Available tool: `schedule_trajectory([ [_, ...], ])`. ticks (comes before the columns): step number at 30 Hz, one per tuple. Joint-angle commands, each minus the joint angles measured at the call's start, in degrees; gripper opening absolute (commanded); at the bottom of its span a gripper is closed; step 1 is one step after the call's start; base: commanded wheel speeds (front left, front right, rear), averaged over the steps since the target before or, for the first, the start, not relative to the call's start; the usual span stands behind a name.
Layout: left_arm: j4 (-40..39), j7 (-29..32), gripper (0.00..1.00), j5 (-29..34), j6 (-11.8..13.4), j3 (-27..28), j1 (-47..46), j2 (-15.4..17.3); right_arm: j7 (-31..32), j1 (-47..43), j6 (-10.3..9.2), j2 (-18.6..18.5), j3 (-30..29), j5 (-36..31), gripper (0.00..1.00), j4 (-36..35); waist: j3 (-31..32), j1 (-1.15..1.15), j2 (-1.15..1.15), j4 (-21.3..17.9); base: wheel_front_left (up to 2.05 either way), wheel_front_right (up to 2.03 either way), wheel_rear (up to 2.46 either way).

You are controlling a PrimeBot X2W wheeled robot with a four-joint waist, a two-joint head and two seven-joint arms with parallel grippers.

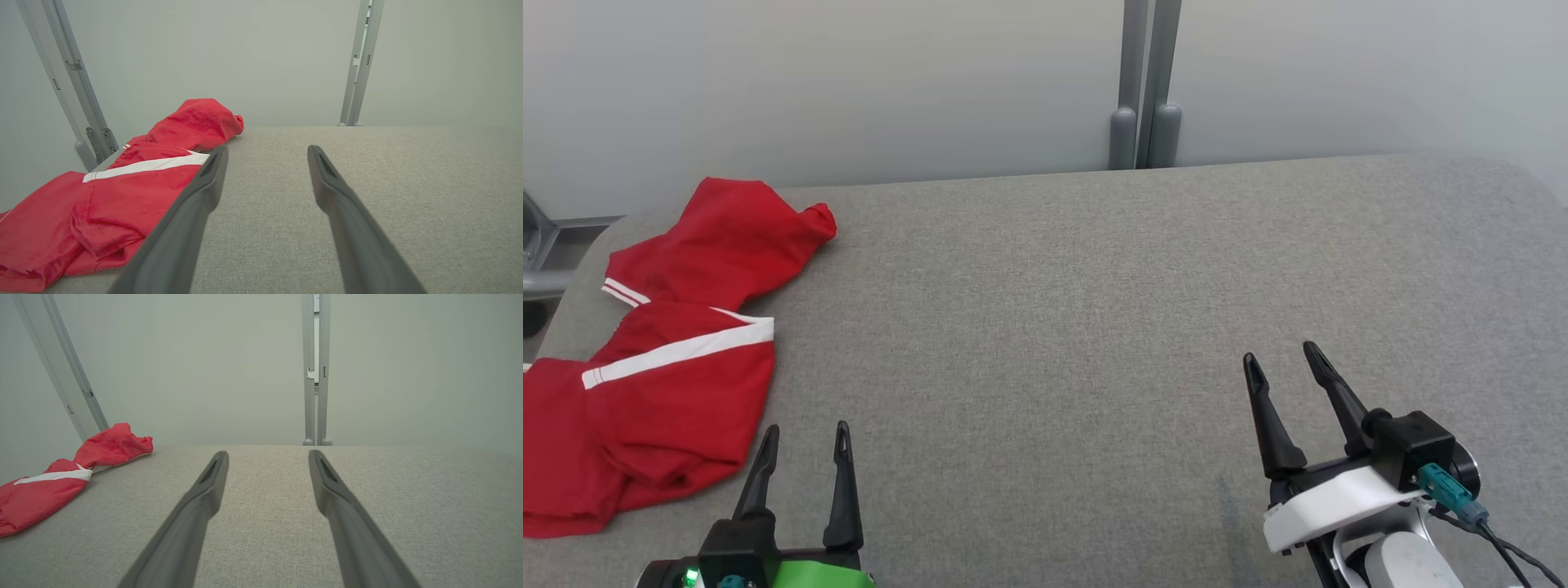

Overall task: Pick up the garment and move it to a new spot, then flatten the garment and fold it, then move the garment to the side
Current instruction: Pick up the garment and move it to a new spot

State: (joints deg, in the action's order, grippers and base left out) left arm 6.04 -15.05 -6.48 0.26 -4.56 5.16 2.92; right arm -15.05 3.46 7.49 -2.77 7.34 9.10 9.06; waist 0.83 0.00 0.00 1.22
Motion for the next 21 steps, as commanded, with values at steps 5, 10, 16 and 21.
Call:
schedule_trajectory([
  [5,0.1,-0.2,1.00,-0.4,0.2,-0.1,-0.7,0.0,-0.2,-0.1,0.00,-0.2,-0.4,0.6,1.00,0.3,-0.1,0.00,0.00,2.9,0.00,0.00,0.00],
  [10,-0.2,-0.2,1.00,-0.2,0.4,0.1,-0.5,0.0,-0.2,-0.9,0.01,-0.2,-0.7,1.0,1.00,0.5,0.4,0.00,0.00,7.7,0.00,0.00,0.00],
  [16,-0.6,-0.1,1.00,0.4,0.7,1.0,1.4,0.1,-0.2,-1.7,0.00,-0.2,-0.7,2.0,1.00,0.6,1.4,0.00,0.00,15.0,0.00,0.00,0.00],
  [21,-0.6,-0.1,1.00,-0.2,0.5,1.8,2.4,0.2,-0.2,-2.1,0.00,-0.2,-0.2,2.7,1.00,0.9,2.3,0.00,0.00,19.4,0.00,0.00,0.00],
])
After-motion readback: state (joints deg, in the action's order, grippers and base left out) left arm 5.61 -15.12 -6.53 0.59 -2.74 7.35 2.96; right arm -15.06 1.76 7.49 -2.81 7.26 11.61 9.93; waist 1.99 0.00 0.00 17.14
